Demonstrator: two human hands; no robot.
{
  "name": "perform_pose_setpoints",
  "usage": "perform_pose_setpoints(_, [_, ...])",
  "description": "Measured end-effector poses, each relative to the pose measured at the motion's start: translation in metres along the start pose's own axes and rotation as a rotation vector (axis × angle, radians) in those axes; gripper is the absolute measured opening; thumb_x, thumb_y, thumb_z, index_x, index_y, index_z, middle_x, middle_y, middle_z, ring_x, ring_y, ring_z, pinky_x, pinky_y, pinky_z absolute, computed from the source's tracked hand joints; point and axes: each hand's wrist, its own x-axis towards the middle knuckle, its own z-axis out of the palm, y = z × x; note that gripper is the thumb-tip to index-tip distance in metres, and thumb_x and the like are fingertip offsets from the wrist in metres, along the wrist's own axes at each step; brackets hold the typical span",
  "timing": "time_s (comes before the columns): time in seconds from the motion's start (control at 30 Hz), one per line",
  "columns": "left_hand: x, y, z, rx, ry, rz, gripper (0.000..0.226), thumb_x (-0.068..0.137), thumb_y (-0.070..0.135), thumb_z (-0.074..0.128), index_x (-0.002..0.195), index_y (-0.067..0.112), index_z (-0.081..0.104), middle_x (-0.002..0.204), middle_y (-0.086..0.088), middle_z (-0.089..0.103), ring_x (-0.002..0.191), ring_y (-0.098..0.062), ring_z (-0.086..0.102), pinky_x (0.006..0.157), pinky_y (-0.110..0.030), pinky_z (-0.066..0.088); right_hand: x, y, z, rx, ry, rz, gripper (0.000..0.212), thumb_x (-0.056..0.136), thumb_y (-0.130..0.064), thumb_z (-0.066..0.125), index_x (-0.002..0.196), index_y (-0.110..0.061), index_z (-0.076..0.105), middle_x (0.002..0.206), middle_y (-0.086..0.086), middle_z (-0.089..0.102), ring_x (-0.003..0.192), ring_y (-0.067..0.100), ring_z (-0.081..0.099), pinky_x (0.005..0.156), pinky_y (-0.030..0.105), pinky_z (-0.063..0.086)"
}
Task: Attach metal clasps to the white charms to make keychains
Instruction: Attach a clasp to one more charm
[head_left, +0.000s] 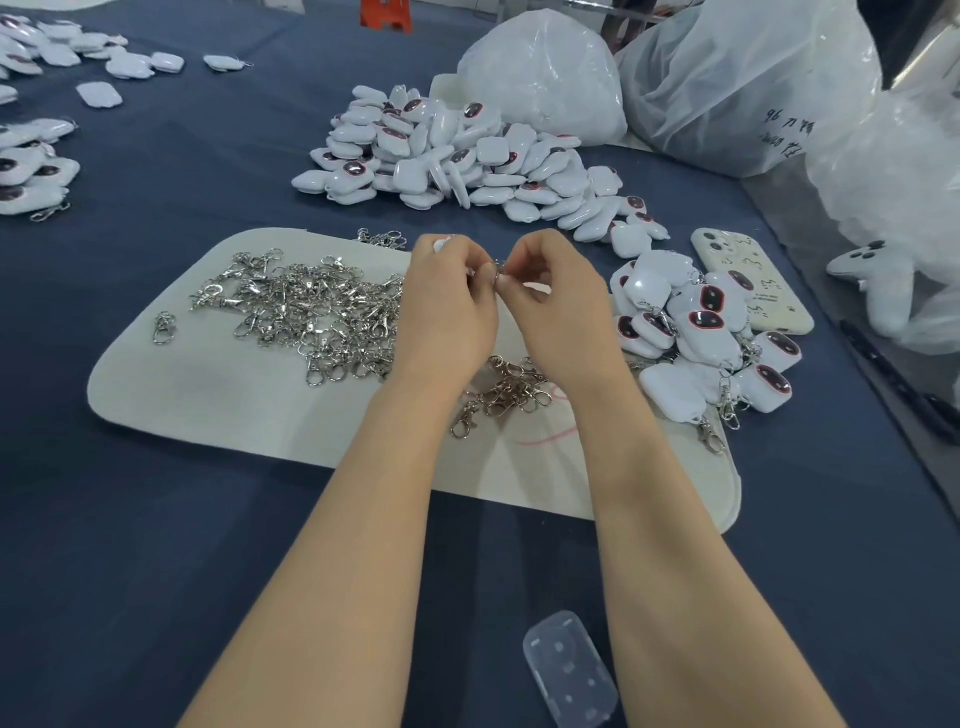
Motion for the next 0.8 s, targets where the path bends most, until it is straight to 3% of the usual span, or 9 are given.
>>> perform_pose_setpoints(0.13, [-0.0004, 0.0003, -0.001, 0.001, 0.012, -0.001, 0.012, 0.093, 0.008, 0.05, 0.095, 0.007, 0.061, 0.103, -0.001, 0.043, 0.08, -0.013, 0.048, 0.07, -0.012, 0.03, -0.0004, -0.0012, 0.0021, 0.019, 0.005, -0.015, 0.019, 0.086, 0.001, 0.055, 0.086, -0.019, 0.052, 0.081, -0.016, 0.057, 0.079, -0.007, 0.054, 0.077, 0.017, 0.049])
perform_pose_setpoints(0.3, [0.0002, 0.0005, -0.0018, 0.026, 0.034, 0.0, 0.011, 0.093, 0.008, 0.05, 0.095, 0.006, 0.061, 0.102, 0.0, 0.042, 0.081, -0.014, 0.049, 0.07, -0.013, 0.03, 0.0008, -0.0017, 0.0028, 0.025, 0.001, -0.014, 0.013, 0.089, -0.003, 0.055, 0.088, -0.016, 0.053, 0.082, -0.016, 0.056, 0.078, -0.011, 0.053, 0.072, 0.009, 0.045])
perform_pose_setpoints(0.37, [0.0007, 0.0004, -0.0024, 0.023, 0.03, -0.001, 0.011, 0.093, 0.009, 0.051, 0.095, 0.007, 0.062, 0.102, 0.0, 0.044, 0.082, -0.014, 0.05, 0.069, -0.013, 0.03, 0.0011, -0.0012, 0.0022, -0.011, 0.002, -0.017, 0.012, 0.09, -0.005, 0.055, 0.089, -0.016, 0.051, 0.082, -0.013, 0.056, 0.078, -0.003, 0.053, 0.071, 0.01, 0.044])
perform_pose_setpoints(0.5, [0.0016, 0.0004, -0.0021, -0.011, -0.039, -0.024, 0.009, 0.092, 0.013, 0.054, 0.092, 0.012, 0.063, 0.104, -0.004, 0.057, 0.084, -0.016, 0.056, 0.073, -0.017, 0.037, 0.0014, 0.0013, 0.002, -0.062, 0.022, 0.005, 0.011, 0.091, -0.005, 0.053, 0.088, -0.016, 0.049, 0.087, 0.001, 0.061, 0.084, 0.017, 0.058, 0.076, 0.026, 0.047])
perform_pose_setpoints(0.6, [0.0001, 0.0021, -0.0057, -0.165, -0.085, -0.075, 0.011, 0.091, 0.013, 0.055, 0.1, 0.013, 0.062, 0.1, 0.0, 0.063, 0.081, -0.018, 0.063, 0.081, -0.029, 0.049, 0.0009, 0.004, 0.0018, -0.078, 0.042, 0.017, 0.012, 0.092, -0.005, 0.052, 0.088, -0.015, 0.048, 0.086, 0.003, 0.061, 0.084, 0.02, 0.059, 0.075, 0.029, 0.047])
perform_pose_setpoints(0.7, [-0.001, 0.0048, -0.0086, -0.441, -0.066, -0.191, 0.02, 0.095, 0.01, 0.045, 0.113, 0.019, 0.049, 0.089, 0.008, 0.06, 0.058, -0.008, 0.063, 0.065, -0.028, 0.054, 0.0006, 0.0071, 0.0019, -0.113, 0.044, 0.029, 0.012, 0.093, -0.005, 0.05, 0.089, -0.016, 0.048, 0.087, -0.001, 0.058, 0.082, 0.016, 0.056, 0.072, 0.021, 0.043])
perform_pose_setpoints(0.8, [-0.0013, 0.0064, -0.0077, -0.554, 0.02, -0.254, 0.009, 0.101, 0.015, 0.037, 0.108, 0.016, 0.041, 0.083, -0.001, 0.056, 0.04, -0.004, 0.055, 0.039, -0.019, 0.045, 0.0007, 0.0065, 0.0041, -0.135, 0.039, 0.028, 0.012, 0.092, -0.005, 0.05, 0.088, -0.016, 0.048, 0.085, -0.003, 0.056, 0.078, 0.011, 0.052, 0.068, 0.017, 0.039])
